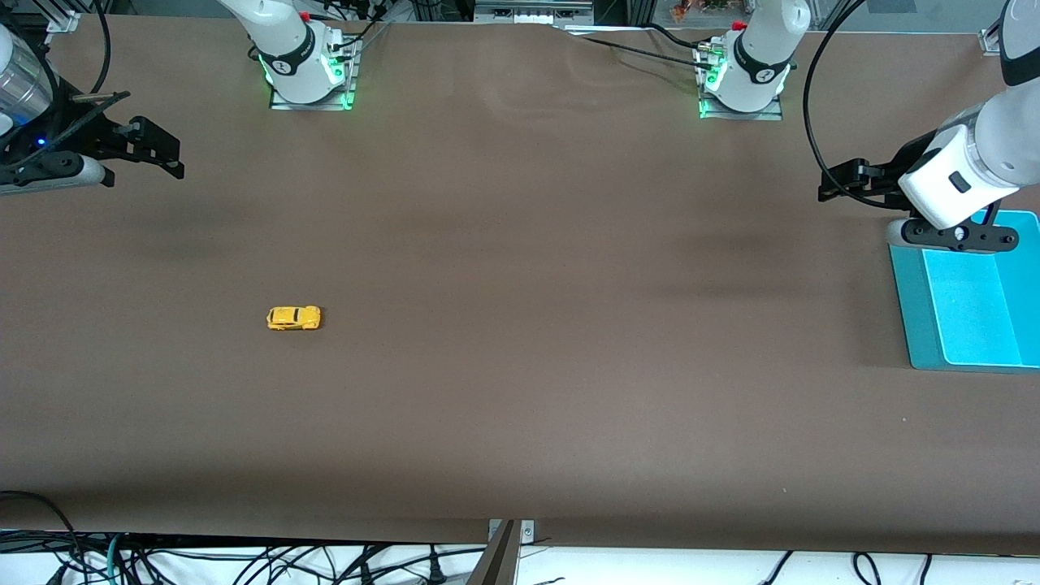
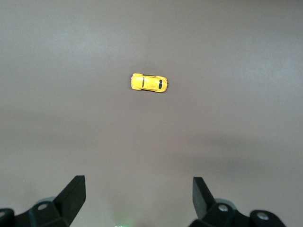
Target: Wind and store yellow beetle car
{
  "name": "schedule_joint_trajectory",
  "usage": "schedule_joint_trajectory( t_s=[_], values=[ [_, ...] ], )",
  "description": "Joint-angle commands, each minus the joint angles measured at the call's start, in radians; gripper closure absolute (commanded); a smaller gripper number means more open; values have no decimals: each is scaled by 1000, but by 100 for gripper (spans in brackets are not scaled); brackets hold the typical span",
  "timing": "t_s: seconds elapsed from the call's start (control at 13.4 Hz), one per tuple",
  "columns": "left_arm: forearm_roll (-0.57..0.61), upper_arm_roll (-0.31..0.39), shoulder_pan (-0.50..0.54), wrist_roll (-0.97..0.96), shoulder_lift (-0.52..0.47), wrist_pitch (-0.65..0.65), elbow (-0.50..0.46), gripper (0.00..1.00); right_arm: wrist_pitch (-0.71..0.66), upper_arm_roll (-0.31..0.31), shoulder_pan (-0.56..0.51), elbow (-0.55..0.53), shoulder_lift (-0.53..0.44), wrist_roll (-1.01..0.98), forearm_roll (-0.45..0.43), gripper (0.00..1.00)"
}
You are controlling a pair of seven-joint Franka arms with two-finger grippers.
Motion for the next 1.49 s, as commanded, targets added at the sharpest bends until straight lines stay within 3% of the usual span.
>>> schedule_joint_trajectory(
  t_s=[0.0,1.41],
  values=[
    [-22,-3,6,8,12,-6,28,0,-20,-10,15,3,-5,18,-18,0],
    [-20,-1,6,6,12,-6,28,0,-20,-10,15,-11,-21,16,-21,0]
  ],
)
